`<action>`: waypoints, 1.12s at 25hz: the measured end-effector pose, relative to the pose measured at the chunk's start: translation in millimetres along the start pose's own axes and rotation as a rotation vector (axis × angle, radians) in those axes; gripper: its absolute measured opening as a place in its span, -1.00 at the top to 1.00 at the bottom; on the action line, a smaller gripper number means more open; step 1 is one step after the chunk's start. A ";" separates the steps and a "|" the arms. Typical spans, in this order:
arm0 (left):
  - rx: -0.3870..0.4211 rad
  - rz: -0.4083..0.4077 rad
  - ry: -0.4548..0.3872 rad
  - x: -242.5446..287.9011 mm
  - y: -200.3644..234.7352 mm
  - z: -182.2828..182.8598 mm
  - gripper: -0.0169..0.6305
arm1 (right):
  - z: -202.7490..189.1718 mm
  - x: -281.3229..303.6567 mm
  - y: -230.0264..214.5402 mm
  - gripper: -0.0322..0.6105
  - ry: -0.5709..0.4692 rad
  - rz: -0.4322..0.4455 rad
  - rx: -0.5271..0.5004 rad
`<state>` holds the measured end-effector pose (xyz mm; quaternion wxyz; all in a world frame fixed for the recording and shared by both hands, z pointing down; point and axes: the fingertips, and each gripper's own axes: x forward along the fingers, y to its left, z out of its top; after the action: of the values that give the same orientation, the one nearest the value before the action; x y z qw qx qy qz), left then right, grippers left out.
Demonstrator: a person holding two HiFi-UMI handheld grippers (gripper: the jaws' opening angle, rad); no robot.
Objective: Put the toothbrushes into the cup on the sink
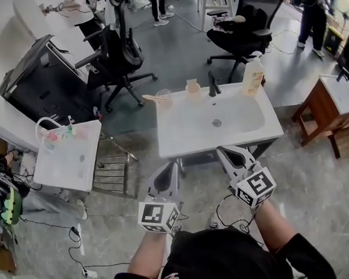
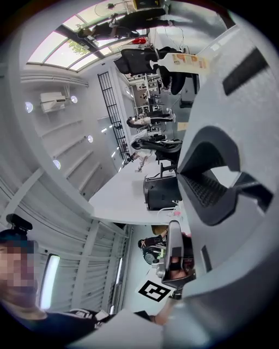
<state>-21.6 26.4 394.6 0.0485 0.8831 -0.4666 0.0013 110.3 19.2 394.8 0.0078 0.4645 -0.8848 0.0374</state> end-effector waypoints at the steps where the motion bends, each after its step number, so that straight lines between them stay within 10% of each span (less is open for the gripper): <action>1: 0.000 -0.003 -0.003 -2.2 1.9 1.1 0.93 | 1.5 0.4 3.2 0.88 -0.002 -0.002 -0.004; 28: -0.036 -0.129 -0.013 -39.5 68.3 8.9 0.92 | 2.9 28.7 65.5 0.88 0.010 -0.163 -0.005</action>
<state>-100.6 20.0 389.6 0.0613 0.9103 -0.4090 -0.0162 40.1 32.5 389.4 0.0165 0.5345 -0.8442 0.0368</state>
